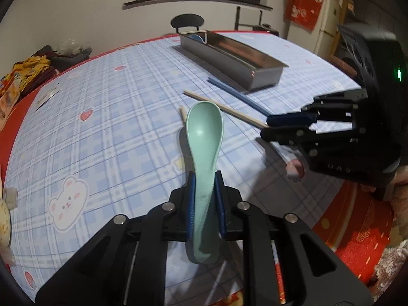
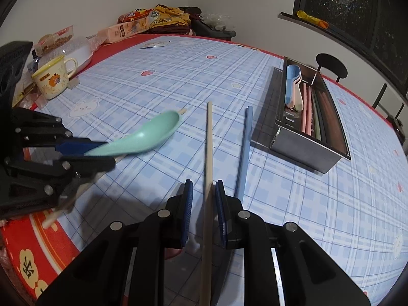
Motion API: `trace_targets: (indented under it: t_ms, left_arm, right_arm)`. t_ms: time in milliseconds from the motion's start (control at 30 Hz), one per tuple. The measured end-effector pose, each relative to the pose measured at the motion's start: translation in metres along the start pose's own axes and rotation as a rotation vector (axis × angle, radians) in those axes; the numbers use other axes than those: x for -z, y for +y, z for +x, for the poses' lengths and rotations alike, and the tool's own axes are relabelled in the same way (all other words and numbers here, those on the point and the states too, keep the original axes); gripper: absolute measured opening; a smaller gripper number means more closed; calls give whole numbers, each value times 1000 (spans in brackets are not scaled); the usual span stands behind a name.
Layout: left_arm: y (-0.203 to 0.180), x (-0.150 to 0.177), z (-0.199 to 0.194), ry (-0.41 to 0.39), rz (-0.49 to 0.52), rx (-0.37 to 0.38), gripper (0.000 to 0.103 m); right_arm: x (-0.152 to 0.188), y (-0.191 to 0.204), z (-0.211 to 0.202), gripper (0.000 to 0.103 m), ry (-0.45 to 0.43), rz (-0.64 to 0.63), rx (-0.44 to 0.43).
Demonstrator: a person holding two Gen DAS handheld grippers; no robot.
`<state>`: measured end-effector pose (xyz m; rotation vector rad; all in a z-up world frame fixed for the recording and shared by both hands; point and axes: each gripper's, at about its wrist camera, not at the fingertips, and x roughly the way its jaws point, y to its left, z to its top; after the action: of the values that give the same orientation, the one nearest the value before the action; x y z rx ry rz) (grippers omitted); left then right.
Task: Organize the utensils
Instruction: 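Lift the mint green spoon with the left tool while the right tool lifts the wooden chopstick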
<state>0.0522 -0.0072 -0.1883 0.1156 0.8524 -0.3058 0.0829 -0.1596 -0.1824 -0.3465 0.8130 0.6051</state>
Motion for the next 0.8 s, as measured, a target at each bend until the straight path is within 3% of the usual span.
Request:
trace_targets:
  t_ms: [100, 267, 600, 800]
  left_arm:
    - [8, 0, -3, -15, -40, -3, 18]
    - [14, 1, -8, -44, -80, -10, 18]
    - [35, 5, -21, -115, -190, 13, 18]
    - [40, 6, -27, -145, -226, 3, 18]
  right_arm:
    - [0, 5, 0, 18, -2, -26, 27]
    - [0, 7, 0, 8, -1, -40, 3]
    - [1, 8, -2, 6, -9, -38, 12]
    - [4, -7, -19, 6, -100, 33, -7]
